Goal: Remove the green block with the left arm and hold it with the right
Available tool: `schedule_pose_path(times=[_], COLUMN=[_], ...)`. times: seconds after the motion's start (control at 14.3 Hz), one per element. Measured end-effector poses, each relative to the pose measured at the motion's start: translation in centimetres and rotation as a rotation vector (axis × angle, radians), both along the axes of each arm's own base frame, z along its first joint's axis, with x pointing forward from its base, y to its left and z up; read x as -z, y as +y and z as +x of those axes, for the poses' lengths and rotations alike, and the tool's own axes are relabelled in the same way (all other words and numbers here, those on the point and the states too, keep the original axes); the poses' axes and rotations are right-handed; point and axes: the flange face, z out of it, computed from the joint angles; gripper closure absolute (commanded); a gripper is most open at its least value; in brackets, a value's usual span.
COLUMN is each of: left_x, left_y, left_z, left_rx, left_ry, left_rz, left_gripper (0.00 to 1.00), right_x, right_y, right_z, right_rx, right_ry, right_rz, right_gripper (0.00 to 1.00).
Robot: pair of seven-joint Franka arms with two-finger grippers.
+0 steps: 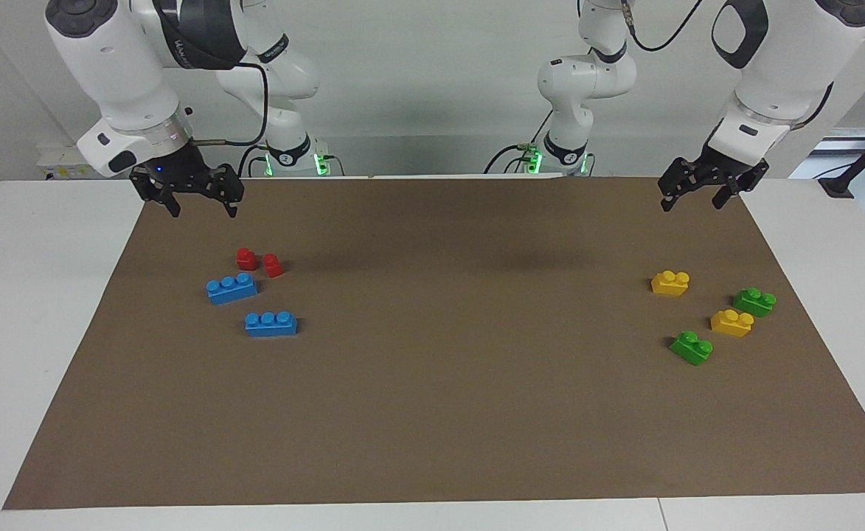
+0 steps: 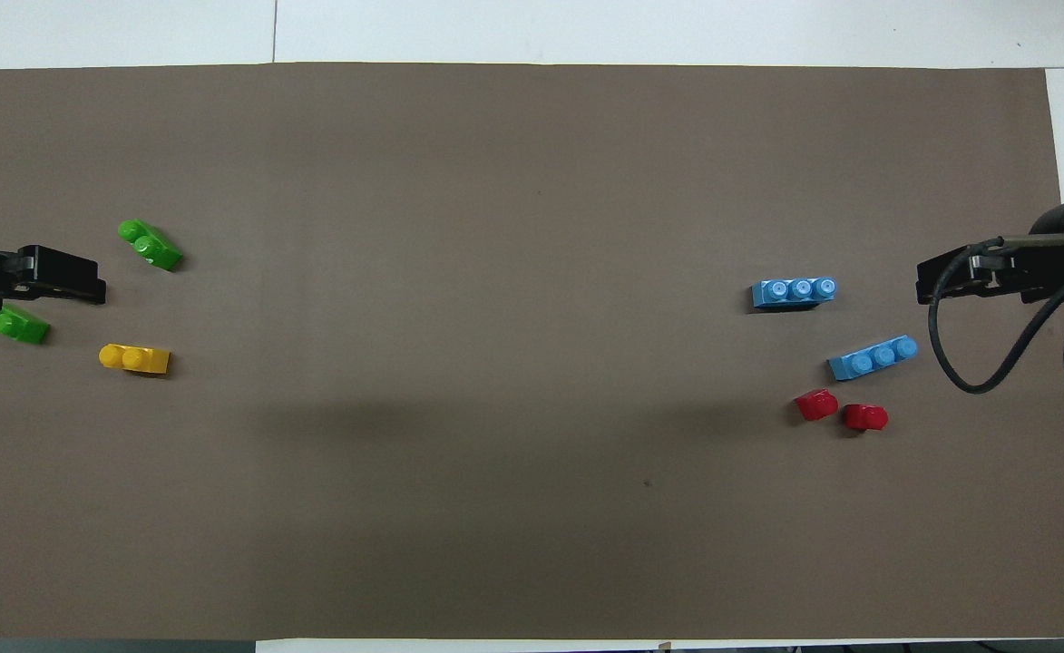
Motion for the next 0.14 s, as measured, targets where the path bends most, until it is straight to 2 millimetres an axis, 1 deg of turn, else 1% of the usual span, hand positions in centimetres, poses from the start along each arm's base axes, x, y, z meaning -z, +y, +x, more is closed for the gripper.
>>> schedule_pose_path(times=[0.14], left_x=[0.0], left_y=[-0.02], left_z=[0.0], left_rx=[0.001], left_ry=[0.0], left_rz=[0.0], left_gripper=[0.0], right_x=[0.0], right_y=[0.0], right_z=[0.0], right_rx=[0.0], right_ry=[0.0], right_rz=[0.0], right_gripper=[0.0])
